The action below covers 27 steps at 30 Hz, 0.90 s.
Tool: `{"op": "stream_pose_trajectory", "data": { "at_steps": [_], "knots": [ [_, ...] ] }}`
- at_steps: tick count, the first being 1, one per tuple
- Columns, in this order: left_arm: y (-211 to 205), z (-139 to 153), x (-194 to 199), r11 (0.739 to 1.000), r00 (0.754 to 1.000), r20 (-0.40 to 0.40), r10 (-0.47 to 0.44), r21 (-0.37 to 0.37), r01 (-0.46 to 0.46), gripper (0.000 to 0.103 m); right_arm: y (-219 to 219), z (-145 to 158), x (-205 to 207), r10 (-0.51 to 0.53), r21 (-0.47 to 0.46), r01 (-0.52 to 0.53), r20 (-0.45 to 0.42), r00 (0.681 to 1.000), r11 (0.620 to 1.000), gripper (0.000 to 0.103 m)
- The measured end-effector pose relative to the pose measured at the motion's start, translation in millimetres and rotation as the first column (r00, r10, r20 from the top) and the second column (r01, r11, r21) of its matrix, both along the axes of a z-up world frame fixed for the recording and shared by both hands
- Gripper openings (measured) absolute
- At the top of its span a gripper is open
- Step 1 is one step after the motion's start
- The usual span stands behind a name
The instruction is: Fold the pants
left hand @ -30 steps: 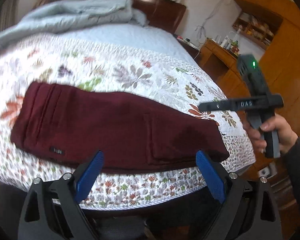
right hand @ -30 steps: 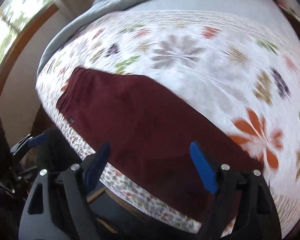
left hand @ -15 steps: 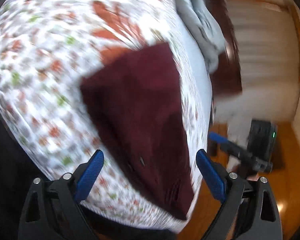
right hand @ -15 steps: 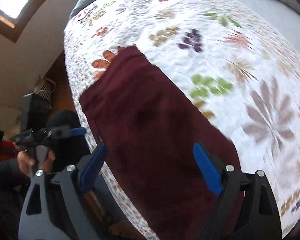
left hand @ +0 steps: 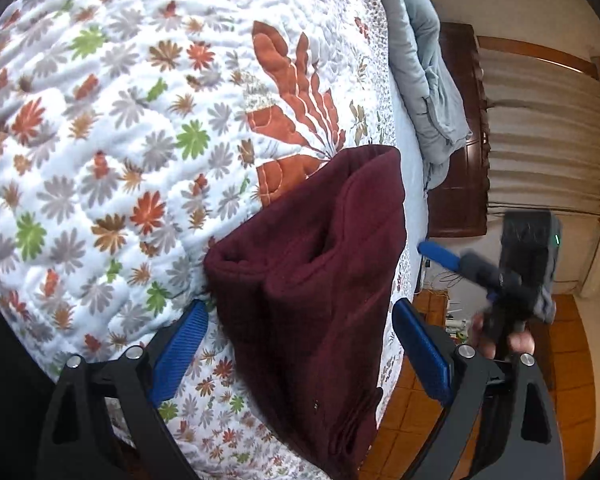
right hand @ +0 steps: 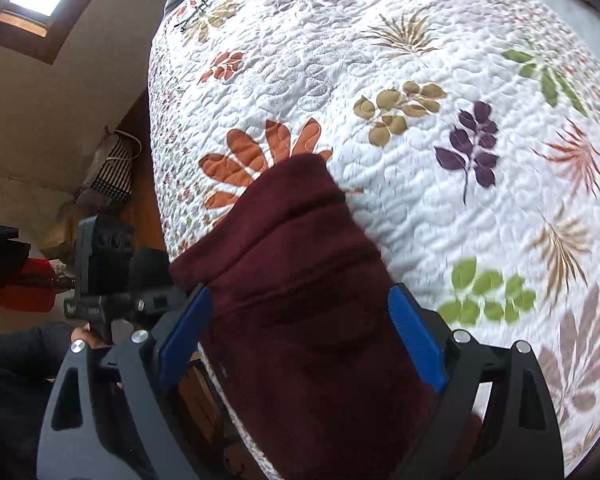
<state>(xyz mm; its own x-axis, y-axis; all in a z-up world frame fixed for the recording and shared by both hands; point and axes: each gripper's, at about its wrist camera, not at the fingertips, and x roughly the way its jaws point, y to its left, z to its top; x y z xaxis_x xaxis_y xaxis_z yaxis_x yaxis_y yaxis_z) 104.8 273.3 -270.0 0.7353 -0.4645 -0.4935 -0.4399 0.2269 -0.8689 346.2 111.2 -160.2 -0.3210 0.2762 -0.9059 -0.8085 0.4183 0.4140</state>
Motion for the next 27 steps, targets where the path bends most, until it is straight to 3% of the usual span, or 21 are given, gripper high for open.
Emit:
{"op": "stream_pose_trajectory", "data": {
  "at_steps": [15,16,17,18,20,23,27],
  "knots": [
    [-17,10,-3,0.998,1.000,0.000,0.015,0.062,-0.015,0.092,78,-73,9,0.181,-0.065,-0.193,-0.157,0.971,0.979,0.090],
    [-16,9,-2,0.998,1.000,0.003,0.013,0.060,-0.013,0.091,80,-77,7,0.189,-0.071,-0.203,-0.161,0.969,0.977,0.085],
    [-17,9,-2,0.998,1.000,-0.004,0.014,0.057,-0.014,0.086,81,-80,7,0.191,-0.074,-0.205,-0.163,0.968,0.976,0.077],
    [-17,8,-3,0.998,1.000,-0.014,0.016,0.053,-0.015,0.064,80,-80,7,0.191,-0.073,-0.205,-0.168,0.967,0.976,0.072],
    [-15,4,-5,0.999,0.999,-0.035,0.010,0.037,-0.009,0.050,78,-77,6,0.187,-0.070,-0.200,-0.166,0.968,0.977,0.055],
    [-15,5,-6,1.000,1.000,-0.017,0.000,0.023,0.000,0.043,69,-64,8,0.176,-0.063,-0.186,-0.146,0.974,0.980,0.040],
    [-19,25,-5,0.998,0.999,0.038,-0.021,0.057,0.019,0.037,61,-40,2,0.167,-0.043,-0.172,-0.093,0.981,0.984,0.034]
  ]
}}
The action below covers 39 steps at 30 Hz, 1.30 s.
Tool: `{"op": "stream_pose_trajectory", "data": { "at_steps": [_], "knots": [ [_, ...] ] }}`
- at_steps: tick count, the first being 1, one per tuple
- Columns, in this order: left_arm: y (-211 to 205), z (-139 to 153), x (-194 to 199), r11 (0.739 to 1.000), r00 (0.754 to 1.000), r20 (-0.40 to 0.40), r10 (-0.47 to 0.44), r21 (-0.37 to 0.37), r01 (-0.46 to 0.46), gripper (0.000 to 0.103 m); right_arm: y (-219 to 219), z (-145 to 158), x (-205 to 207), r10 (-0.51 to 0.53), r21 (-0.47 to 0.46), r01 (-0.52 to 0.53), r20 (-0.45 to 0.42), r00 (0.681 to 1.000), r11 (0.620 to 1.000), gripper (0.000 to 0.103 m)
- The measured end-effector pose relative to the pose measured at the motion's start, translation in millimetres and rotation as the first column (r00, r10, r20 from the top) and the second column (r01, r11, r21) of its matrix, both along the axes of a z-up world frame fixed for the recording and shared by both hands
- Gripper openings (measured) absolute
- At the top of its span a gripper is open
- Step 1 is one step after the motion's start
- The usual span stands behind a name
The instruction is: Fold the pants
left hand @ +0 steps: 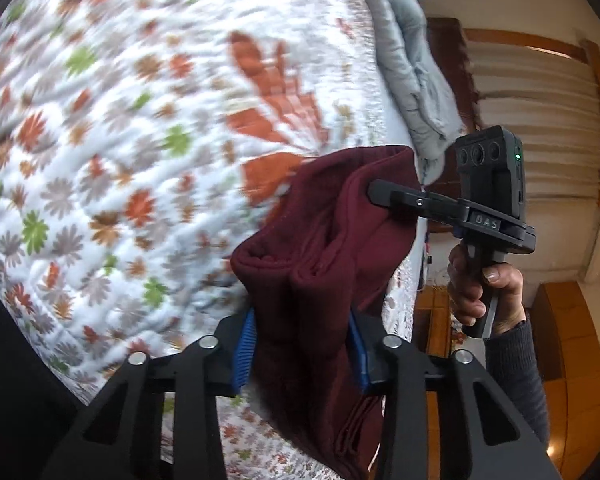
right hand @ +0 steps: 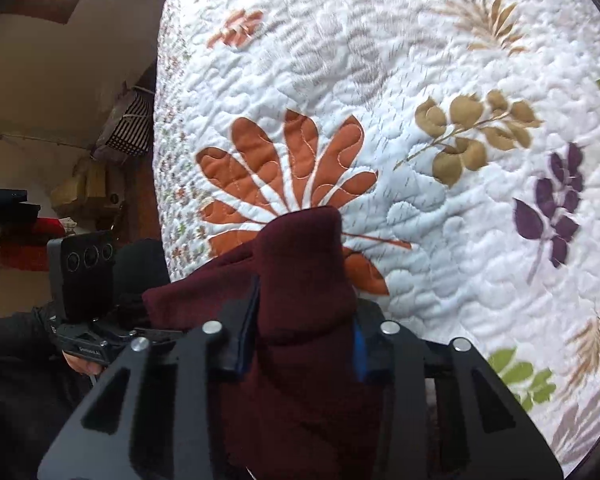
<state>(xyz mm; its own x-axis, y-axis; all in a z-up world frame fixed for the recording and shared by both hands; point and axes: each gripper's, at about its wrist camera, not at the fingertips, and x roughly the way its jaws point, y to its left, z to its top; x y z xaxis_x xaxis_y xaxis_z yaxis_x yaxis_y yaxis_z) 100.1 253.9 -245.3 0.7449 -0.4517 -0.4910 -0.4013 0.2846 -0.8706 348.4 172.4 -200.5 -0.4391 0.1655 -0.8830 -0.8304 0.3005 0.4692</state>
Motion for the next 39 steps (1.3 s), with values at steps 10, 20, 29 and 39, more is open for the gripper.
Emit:
{"op": "stream_pose_trajectory", "data": {
  "at_steps": [10,20,29,39],
  "knots": [
    [-32,95,8,0.980,0.978,0.154,-0.141,0.163,0.115,0.033,-49,94,-13,-0.071,0.098,0.056,0.157,0.985,0.994,0.027],
    [-100,182,7,0.918,0.915,0.254,-0.314,0.326,0.225,0.033,-144,193,-30,-0.181,0.183,0.130,0.292,0.939,0.974,0.022],
    [-168,225,8,0.857,0.846,0.293,-0.445,0.413,0.307,0.033,-237,236,-50,-0.272,0.223,0.199,0.367,0.890,0.954,0.018],
    [-245,254,9,0.777,0.762,0.294,-0.576,0.488,0.398,0.033,-333,256,-64,-0.370,0.257,0.283,0.409,0.835,0.924,0.014]
  ]
}}
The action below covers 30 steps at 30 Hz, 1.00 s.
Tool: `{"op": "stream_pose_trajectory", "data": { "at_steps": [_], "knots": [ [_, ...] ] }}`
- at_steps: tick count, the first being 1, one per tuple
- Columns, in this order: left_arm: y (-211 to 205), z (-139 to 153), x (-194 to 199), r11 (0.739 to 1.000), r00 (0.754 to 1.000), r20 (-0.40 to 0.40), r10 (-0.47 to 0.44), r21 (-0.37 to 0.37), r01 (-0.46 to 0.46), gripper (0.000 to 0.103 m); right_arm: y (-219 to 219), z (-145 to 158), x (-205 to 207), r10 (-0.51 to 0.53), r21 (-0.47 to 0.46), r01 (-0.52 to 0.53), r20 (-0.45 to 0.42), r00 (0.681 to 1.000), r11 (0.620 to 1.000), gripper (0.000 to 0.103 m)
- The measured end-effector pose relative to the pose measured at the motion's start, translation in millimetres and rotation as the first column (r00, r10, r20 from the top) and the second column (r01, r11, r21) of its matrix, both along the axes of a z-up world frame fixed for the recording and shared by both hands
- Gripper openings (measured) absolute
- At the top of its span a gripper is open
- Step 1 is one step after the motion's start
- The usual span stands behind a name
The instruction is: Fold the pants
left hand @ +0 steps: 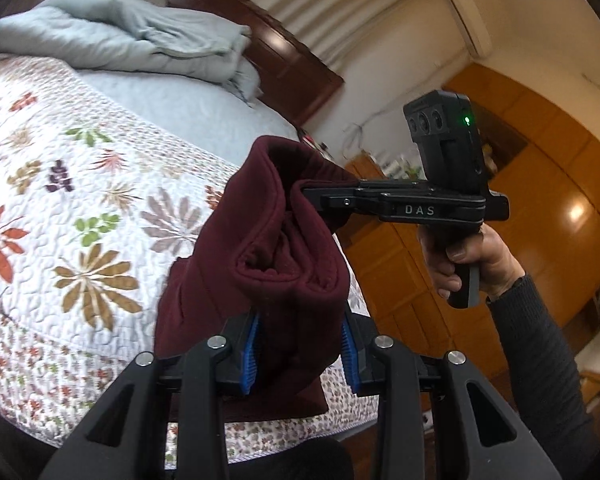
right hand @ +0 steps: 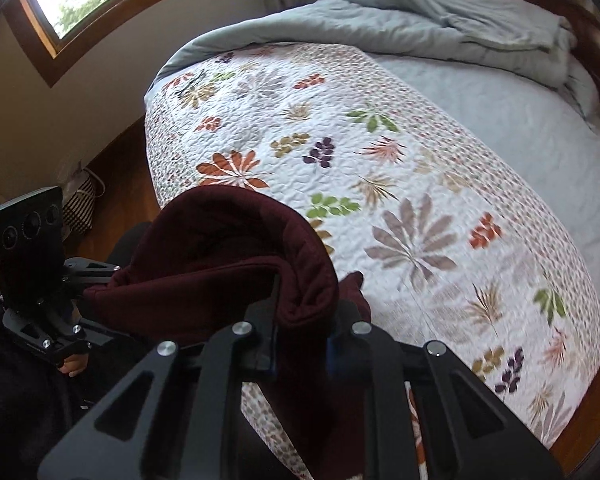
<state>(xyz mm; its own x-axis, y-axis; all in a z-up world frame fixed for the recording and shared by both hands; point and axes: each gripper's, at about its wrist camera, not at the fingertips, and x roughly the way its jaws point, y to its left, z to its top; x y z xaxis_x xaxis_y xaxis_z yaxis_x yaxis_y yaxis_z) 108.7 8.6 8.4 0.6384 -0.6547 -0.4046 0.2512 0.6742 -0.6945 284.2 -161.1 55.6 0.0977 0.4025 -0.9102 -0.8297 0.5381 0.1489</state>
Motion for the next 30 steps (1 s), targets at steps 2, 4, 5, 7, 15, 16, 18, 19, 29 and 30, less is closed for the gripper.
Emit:
{"op": "stream_pose_trajectory", "data": {
  "at_steps": [2,4,5,7,15,16,18,19,29,30],
  "knots": [
    [-15,2,-1,0.999,1.000,0.010,-0.027,0.021,0.026,0.033,-19,1,-3,-0.022,0.004,0.022,0.007,1.000,1.000,0.014],
    [-31,1,0,0.998,0.998,0.013,-0.055,0.040,0.055,0.033,-38,-1,-5,-0.043,0.002,0.043,0.011,0.999,0.999,0.014],
    [-38,0,1,0.997,0.998,0.011,-0.066,0.045,0.066,0.033,-45,-3,-6,-0.053,-0.001,0.053,0.011,0.999,0.999,0.013],
    [-50,-3,3,0.994,0.996,0.010,-0.088,0.063,0.087,0.033,-61,-8,-7,-0.069,-0.009,0.069,0.013,0.998,0.998,0.013],
    [-121,-19,2,0.965,0.981,0.005,-0.195,0.183,0.190,0.033,-119,-41,-12,-0.131,-0.029,0.131,0.003,0.991,0.991,0.012],
    [-132,-24,2,0.958,0.977,0.000,-0.212,0.199,0.208,0.033,-126,-47,-13,-0.140,-0.031,0.140,-0.002,0.990,0.990,0.012],
    [-148,-31,2,0.947,0.972,-0.009,-0.235,0.222,0.231,0.033,-142,-58,-15,-0.159,-0.032,0.158,-0.011,0.987,0.987,0.012],
    [-157,-35,1,0.941,0.969,-0.013,-0.247,0.235,0.243,0.033,-150,-65,-16,-0.170,-0.031,0.170,-0.019,0.985,0.985,0.012],
    [-218,-84,4,0.885,0.934,-0.105,-0.342,0.299,0.357,0.038,-223,-127,-24,-0.273,-0.022,0.272,-0.090,0.958,0.962,0.012],
    [-221,-90,5,0.882,0.927,-0.122,-0.354,0.287,0.374,0.041,-228,-133,-25,-0.280,-0.025,0.279,-0.099,0.955,0.960,0.012]
  ]
}}
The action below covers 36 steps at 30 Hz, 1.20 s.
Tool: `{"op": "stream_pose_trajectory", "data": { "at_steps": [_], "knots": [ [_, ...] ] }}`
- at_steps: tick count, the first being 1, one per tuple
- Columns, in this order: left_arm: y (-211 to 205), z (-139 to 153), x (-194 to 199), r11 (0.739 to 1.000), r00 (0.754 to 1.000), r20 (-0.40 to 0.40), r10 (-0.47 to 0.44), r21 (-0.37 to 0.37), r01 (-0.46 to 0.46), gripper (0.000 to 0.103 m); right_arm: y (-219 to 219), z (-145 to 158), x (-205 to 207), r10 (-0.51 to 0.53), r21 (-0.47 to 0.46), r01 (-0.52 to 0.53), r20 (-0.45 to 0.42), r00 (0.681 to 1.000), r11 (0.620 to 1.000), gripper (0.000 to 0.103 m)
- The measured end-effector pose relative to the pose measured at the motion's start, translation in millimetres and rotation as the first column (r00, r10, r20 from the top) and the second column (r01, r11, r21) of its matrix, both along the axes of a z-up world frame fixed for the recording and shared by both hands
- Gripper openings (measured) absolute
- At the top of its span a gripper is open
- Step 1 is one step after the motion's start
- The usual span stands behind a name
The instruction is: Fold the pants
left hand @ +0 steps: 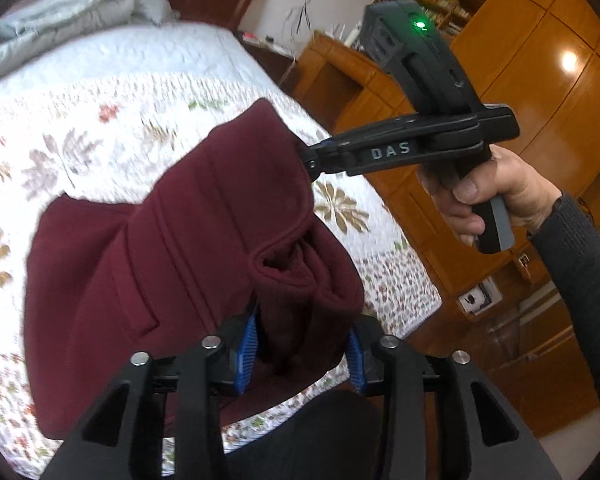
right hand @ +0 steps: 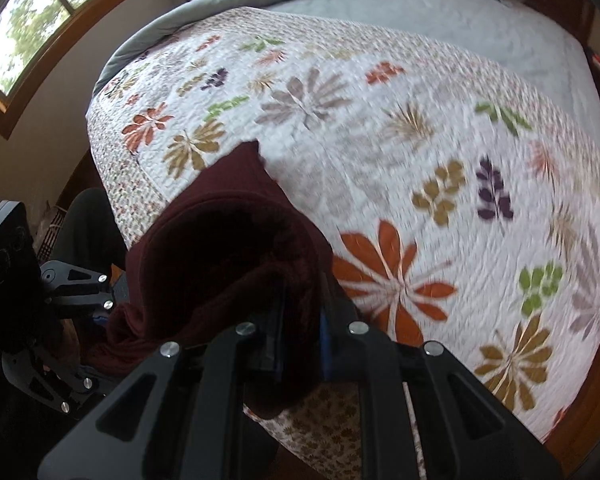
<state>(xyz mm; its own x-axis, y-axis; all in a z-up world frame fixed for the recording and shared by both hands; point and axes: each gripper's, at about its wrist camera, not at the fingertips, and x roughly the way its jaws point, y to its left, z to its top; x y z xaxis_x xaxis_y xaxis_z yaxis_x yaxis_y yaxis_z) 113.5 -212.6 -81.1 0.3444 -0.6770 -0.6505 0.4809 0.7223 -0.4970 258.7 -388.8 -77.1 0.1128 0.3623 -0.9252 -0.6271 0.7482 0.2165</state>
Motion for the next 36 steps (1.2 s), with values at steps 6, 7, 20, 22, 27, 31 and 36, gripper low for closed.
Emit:
{"op": "stream_pose_trajectory", "data": {
  "at_steps": [6,7,20,22,27,31,36],
  "knots": [
    [-2,-38,8,0.985,0.972,-0.208,-0.113,-0.153,0.081,0.078,-68,-29,-8,-0.237,0.130,0.246,-0.080,0.968,0.961,0.056],
    [2,-37,6,0.979,0.969,-0.212,-0.130,-0.183,0.092,0.079,-90,-37,-15,-0.311,0.195,0.332,-0.132,0.941,0.923,0.064],
    [136,-33,20,0.956,0.976,-0.203,0.082,-0.259,-0.134,0.086,-117,-125,-115,-0.422,0.589,0.656,-0.502,0.755,0.472,0.095],
    [152,-37,22,0.953,0.971,-0.212,0.114,-0.252,-0.167,0.086,-103,-124,-110,-0.422,0.575,0.646,-0.490,0.763,0.502,0.096],
    [182,-49,14,0.937,0.954,-0.245,0.170,-0.260,-0.234,0.086,-75,-115,-92,-0.454,0.491,0.638,-0.450,0.769,0.593,0.097],
    [191,-55,13,0.932,0.948,-0.258,0.186,-0.260,-0.254,0.086,-66,-112,-82,-0.490,0.420,0.651,-0.434,0.756,0.632,0.097],
    [203,-56,11,0.926,0.947,-0.254,0.199,-0.267,-0.266,0.086,-83,-109,-90,-0.555,0.409,0.705,-0.436,0.708,0.579,0.097]
  ]
}}
